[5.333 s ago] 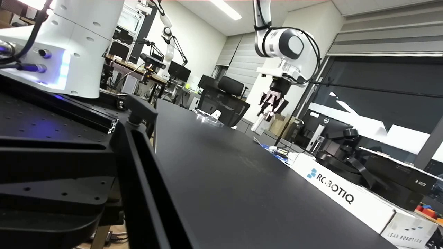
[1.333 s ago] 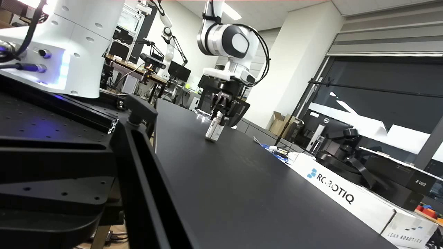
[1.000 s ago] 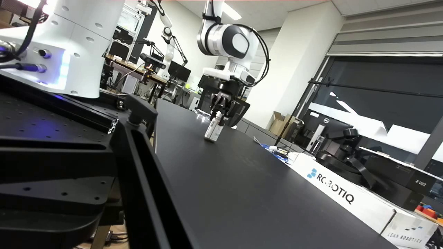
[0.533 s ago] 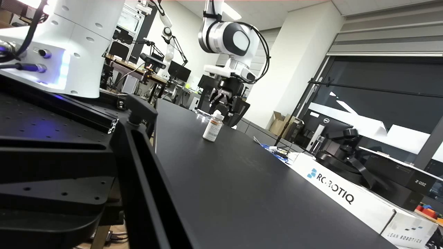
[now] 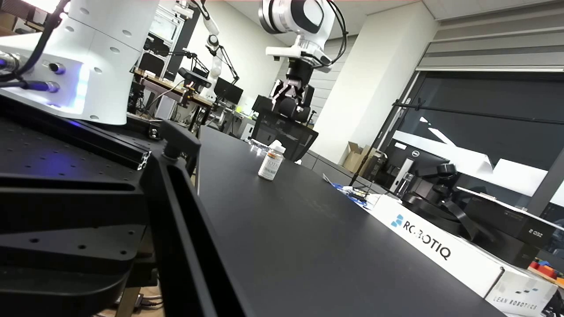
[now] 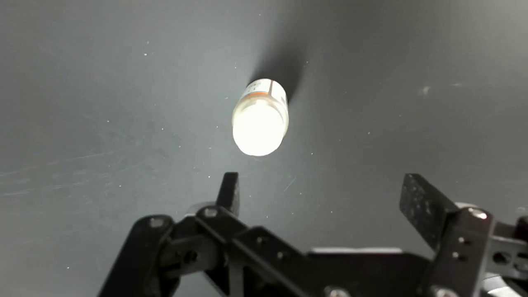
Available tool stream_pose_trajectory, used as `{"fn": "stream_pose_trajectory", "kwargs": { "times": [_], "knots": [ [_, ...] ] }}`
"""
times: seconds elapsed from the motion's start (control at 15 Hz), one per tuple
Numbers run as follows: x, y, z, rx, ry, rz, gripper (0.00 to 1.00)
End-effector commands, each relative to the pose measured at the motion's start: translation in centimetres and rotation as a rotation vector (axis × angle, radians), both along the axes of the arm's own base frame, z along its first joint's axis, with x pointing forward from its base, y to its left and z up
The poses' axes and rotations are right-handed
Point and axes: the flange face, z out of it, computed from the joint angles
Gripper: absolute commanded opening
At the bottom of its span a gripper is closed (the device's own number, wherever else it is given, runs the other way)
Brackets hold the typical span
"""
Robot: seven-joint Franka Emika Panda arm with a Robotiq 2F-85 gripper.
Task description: Bring the bottle forward
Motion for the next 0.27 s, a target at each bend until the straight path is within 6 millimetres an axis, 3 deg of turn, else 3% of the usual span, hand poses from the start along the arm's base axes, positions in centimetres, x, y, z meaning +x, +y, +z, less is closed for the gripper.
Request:
{"fn": "stream_pose_trajectory", "kwargs": {
  "times": [0.0,0.2],
  "knots": [
    [-0.31,0.20,0.40,-0.007,0.020,0.004,1.00],
    [-0.65,0.52,0.49,-0.009,0.047,0.011,1.00]
  ]
}}
